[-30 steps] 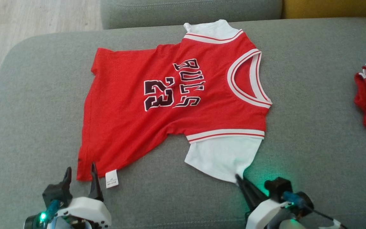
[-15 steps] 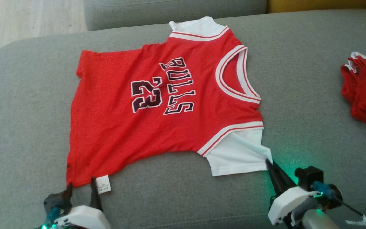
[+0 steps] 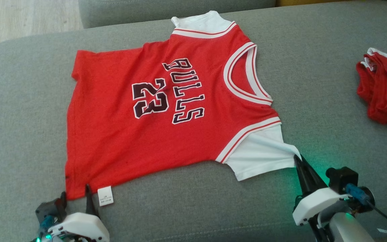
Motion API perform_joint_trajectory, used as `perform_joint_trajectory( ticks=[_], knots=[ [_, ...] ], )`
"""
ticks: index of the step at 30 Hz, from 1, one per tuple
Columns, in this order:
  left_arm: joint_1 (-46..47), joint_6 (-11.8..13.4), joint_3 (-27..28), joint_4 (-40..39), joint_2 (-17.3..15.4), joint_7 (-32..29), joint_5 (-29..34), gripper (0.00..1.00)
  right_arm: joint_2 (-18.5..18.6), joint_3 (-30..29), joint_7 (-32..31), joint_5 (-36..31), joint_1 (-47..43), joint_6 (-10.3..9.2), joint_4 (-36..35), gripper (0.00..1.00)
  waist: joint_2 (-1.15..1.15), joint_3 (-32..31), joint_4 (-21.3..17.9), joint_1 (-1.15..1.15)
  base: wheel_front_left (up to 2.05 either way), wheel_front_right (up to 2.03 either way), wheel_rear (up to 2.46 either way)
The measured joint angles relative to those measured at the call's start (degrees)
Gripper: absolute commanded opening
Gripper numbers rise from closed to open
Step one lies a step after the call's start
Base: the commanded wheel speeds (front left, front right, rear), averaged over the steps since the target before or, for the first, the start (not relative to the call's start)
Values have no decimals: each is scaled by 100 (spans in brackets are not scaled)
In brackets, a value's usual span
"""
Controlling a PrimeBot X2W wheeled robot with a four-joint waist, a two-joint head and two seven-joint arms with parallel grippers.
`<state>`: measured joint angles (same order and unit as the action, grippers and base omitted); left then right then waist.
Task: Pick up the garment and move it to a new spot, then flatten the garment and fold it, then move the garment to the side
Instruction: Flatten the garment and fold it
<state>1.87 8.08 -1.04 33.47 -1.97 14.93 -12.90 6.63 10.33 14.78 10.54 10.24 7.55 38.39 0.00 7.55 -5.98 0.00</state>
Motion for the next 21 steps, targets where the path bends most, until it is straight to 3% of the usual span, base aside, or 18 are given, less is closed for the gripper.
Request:
perform_joint_trajectory(
  ticks=[6,9,21],
  knots=[
    [65,-2,-11,143,0,33,-9,100,-8,-73,0,-53,0,0,-116,0,0,-21,5,0,0,0,0],
    [130,-9,-12,321,-2,40,-129,2,-9,-107,0,-52,0,0,-191,0,0,-59,0,0,0,0,0],
    [316,-223,-24,714,-31,66,-270,0,-14,-176,-1,172,-4,0,-720,0,0,-257,11,0,0,0,0]
  ],
)
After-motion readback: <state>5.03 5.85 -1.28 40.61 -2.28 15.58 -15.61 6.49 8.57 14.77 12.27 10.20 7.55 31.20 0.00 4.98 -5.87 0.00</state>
